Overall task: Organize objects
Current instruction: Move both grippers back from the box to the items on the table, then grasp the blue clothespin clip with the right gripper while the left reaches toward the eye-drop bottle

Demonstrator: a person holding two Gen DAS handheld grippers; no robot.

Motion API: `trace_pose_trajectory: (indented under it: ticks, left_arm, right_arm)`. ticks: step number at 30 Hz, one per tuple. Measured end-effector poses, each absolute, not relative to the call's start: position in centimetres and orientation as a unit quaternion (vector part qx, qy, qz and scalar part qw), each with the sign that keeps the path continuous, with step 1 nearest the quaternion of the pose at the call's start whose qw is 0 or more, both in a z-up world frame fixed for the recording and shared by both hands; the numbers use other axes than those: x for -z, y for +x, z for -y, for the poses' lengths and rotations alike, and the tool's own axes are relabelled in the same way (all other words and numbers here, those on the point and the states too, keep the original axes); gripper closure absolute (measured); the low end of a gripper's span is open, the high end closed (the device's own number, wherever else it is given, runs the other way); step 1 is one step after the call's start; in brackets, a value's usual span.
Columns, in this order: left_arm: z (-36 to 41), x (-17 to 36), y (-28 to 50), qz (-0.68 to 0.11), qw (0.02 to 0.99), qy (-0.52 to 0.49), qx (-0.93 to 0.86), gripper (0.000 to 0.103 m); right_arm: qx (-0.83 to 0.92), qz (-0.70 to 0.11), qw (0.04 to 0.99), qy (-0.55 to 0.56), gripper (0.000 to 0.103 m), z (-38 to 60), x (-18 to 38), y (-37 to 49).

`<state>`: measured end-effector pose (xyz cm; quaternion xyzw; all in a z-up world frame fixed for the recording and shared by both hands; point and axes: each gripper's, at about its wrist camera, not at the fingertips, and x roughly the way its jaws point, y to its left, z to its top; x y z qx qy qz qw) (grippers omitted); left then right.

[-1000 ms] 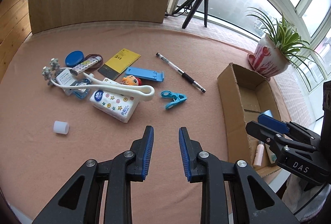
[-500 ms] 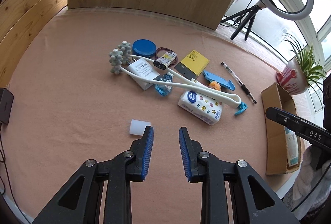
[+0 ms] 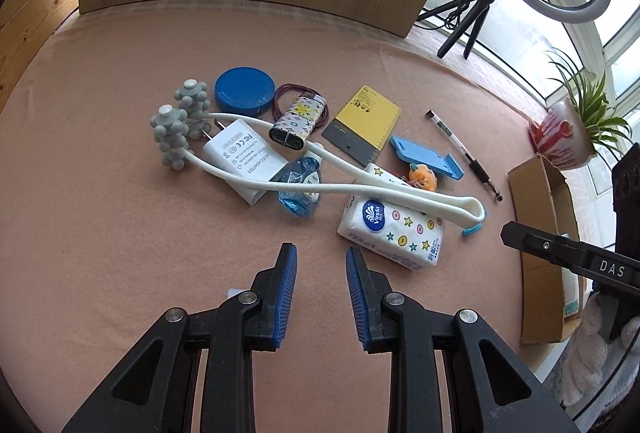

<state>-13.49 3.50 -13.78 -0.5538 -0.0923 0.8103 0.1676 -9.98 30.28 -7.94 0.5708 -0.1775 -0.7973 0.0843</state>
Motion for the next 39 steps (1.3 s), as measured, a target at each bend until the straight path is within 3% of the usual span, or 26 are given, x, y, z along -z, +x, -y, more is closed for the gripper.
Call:
trace_pose_trajectory:
  ticks: [6, 16, 25, 32, 39]
  left_arm:
    - [-4.9, 14.1, -15.0, 0.078, 0.176, -0.557, -0.808, 0.076]
    - [-3.9, 12.5, -16.6, 0.078, 0.166, -0.542, -0.82, 0.076]
    - [-0.7, 11.9, -18.7, 0.097, 0.134, -0.54, -0.825, 0.076]
    - [-3.8, 11.4, -24.0, 0.034, 0.141, -0.55, -0.822, 0.076]
    - [-6.9, 14.6, -26.9, -0.009, 0.162, -0.604, -0.78, 0.076]
  right_arm:
    - [0.794, 0.171, 0.093, 0.576, 0.071, -29.8, 8.6, -9.3]
    - [0.794, 0.204, 0.042, 0.571, 0.071, -33.2, 9.6, -11.9]
    - [0.786, 0.159, 0.024, 0.598, 0.071, -32.3, 11.7, -15.6]
    - [0.779, 0.151, 0.019, 0.608, 0.071, -31.9, 12.4, -16.0]
    - [0.775, 0.158, 0.017, 0.612, 0.071, -31.8, 12.5, -15.5]
